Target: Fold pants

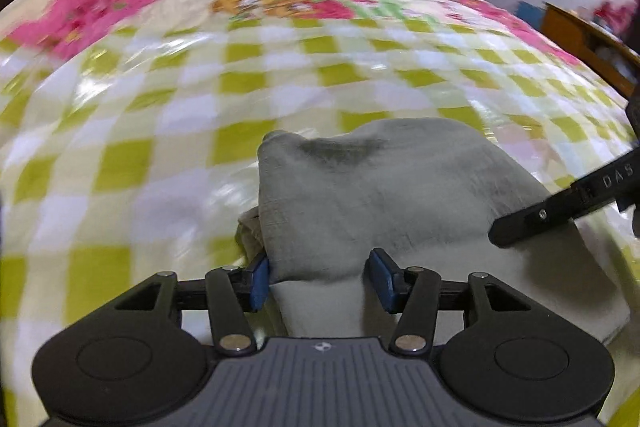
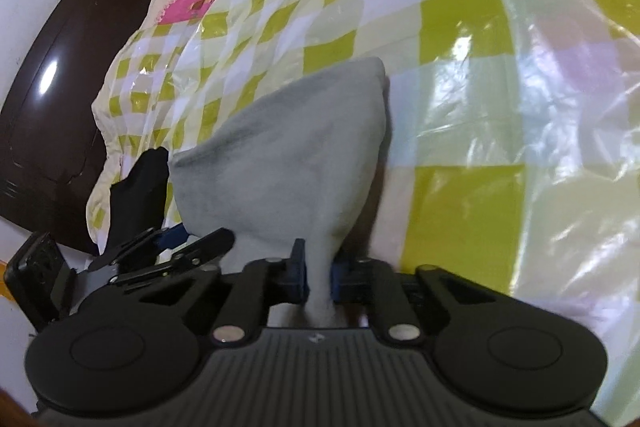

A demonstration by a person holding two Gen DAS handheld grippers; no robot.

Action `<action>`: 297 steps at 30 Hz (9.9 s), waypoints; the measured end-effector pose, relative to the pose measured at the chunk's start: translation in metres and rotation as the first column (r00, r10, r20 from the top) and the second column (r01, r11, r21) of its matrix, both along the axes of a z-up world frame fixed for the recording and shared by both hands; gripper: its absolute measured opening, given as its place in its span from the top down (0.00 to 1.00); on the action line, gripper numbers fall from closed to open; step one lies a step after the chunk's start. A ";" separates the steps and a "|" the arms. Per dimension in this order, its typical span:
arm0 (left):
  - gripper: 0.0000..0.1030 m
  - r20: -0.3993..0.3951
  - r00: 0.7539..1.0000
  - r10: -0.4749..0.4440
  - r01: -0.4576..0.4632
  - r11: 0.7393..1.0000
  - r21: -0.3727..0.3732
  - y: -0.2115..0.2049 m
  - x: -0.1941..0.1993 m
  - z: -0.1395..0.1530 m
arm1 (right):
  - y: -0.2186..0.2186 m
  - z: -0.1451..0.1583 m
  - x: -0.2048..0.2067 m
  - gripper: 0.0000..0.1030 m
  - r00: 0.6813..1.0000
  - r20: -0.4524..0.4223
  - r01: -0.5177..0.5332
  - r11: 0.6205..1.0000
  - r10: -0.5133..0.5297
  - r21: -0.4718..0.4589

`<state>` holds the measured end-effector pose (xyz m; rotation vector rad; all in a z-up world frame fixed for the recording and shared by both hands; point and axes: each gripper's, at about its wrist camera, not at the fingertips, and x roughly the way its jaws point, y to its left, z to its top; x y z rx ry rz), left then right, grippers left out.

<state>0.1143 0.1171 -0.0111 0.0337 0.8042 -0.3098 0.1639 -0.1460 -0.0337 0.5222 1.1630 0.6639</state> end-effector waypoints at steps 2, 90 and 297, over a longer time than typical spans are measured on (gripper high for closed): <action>0.39 0.011 0.998 -0.055 0.055 0.998 -0.011 -0.020 0.011 0.002 | -0.010 0.007 -0.001 0.92 0.999 0.028 0.019 0.999 -0.018 -0.032; 0.09 0.028 0.998 0.055 -0.057 0.997 0.061 -0.116 -0.106 0.014 | -0.047 0.054 -0.175 0.80 0.904 0.407 0.343 0.791 -0.132 -0.506; 0.00 -0.024 0.995 0.092 -0.089 0.990 0.108 -0.121 -0.117 0.010 | -0.039 0.045 -0.191 0.58 0.918 0.370 0.318 0.819 -0.141 -0.477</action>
